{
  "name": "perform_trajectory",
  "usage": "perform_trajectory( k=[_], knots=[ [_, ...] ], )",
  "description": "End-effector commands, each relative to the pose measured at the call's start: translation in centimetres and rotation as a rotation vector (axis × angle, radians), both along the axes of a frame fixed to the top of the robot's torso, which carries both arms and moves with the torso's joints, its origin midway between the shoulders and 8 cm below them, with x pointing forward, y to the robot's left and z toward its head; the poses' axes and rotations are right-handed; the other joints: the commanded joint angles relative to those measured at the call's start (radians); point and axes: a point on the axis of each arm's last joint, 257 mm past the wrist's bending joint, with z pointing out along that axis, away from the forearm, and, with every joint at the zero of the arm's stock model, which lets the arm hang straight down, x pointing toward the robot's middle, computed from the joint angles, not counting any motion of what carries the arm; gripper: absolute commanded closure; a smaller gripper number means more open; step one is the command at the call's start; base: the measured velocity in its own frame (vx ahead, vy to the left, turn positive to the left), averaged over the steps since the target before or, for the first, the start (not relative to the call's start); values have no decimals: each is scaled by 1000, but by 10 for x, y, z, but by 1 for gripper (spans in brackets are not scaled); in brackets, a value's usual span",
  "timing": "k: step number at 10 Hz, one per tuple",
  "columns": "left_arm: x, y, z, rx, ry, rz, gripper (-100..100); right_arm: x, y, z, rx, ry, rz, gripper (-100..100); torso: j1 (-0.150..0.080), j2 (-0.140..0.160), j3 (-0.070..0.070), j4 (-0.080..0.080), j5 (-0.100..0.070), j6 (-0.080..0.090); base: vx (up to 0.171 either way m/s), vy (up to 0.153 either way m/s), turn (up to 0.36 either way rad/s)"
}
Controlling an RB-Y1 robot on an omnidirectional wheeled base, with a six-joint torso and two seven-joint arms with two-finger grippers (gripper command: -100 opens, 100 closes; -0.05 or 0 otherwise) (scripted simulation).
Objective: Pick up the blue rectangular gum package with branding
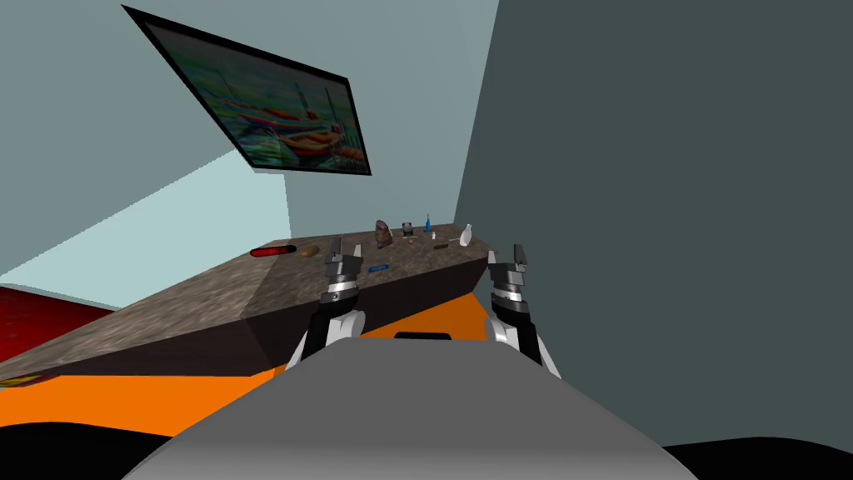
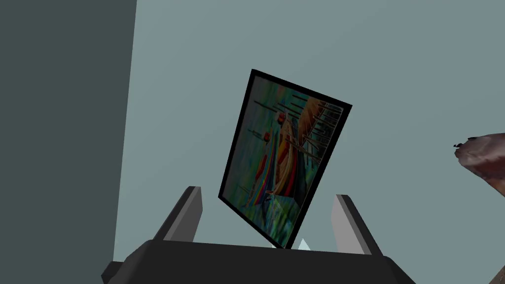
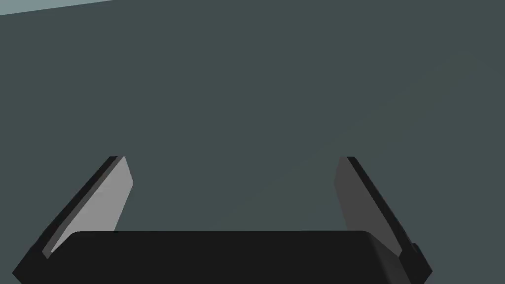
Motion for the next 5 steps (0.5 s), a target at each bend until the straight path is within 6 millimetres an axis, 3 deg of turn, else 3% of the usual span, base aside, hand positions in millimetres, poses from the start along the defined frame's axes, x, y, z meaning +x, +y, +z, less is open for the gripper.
perform_trajectory(
  k=[1, 5],
  knots=[
    [4, -4, -1, 20, 12, -29, -100, 0, 0, 0, 0, 0, 0, 0, 0, 0, 0, 0, 0, 0, 2, -8, -1],
    [27, -15, -11, 25, 70, -133, -100, 0, 0, 0, 0, 0, 0, 0, -1, 0, 0, 0, 0, 0, 5, -22, -6]
  ],
)
